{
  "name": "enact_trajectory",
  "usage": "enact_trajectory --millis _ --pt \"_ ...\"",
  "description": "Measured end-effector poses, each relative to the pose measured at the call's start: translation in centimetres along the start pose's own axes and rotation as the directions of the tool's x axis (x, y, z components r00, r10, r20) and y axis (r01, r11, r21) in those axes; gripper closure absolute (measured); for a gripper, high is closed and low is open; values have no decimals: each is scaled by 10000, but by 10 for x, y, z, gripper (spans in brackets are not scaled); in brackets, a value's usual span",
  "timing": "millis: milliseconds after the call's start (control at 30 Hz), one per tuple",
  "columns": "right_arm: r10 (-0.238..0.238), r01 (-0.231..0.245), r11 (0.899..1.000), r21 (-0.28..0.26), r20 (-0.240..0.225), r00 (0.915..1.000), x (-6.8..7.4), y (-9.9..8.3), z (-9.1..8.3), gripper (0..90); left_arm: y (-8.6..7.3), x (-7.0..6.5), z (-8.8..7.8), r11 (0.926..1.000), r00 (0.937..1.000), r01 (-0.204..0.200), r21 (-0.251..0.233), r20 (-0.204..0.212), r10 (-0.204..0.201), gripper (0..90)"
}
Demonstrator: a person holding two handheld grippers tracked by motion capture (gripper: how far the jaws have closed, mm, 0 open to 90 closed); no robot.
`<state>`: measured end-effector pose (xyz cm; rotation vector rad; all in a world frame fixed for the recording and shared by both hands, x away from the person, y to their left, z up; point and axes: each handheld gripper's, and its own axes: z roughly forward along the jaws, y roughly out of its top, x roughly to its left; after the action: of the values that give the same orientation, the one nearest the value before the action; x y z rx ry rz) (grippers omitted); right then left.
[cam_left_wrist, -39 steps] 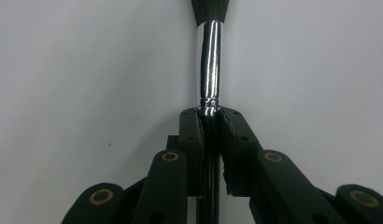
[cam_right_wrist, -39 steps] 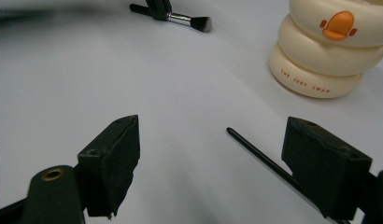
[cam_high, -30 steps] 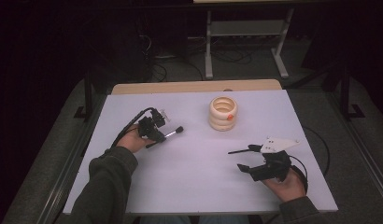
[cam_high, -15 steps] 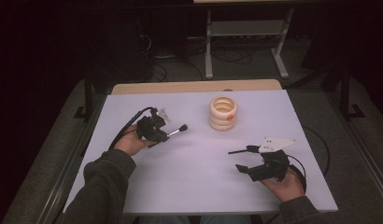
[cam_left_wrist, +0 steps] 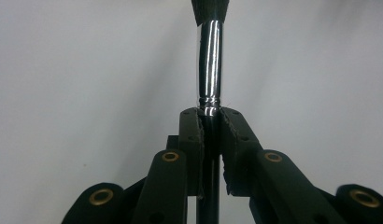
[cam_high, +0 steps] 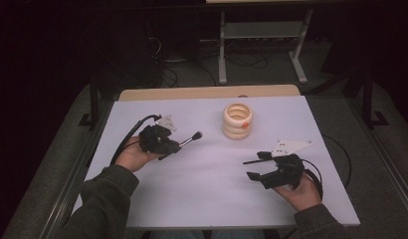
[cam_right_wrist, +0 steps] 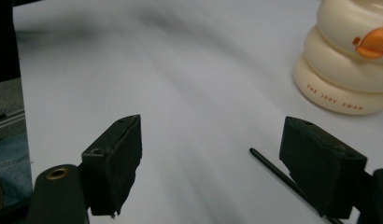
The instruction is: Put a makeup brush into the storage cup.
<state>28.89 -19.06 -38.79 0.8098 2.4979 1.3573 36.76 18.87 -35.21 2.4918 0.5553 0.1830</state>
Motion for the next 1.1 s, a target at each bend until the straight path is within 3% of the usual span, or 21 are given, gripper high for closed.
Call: enact_trajectory --millis 267,633,867,1100 --pt "-117 116 9999 -28 -362 9993 0 22 0 204 -5 -9 -13 9978 10000 57 -655 78 -52 795" --pt "-422 413 9990 -151 -643 9970 5 50 0 205 -14 -21 -25 9869 9998 147 -1608 120 -130 794" --pt "-432 407 9988 -274 -1000 9941 11 63 13 216 -14 -33 -24 9806 9990 -113 -1957 393 193 794" --pt "-528 535 9986 22 -1242 9909 16 65 26 225 -9 -49 -23 9748 9966 -181 -2223 742 355 795"
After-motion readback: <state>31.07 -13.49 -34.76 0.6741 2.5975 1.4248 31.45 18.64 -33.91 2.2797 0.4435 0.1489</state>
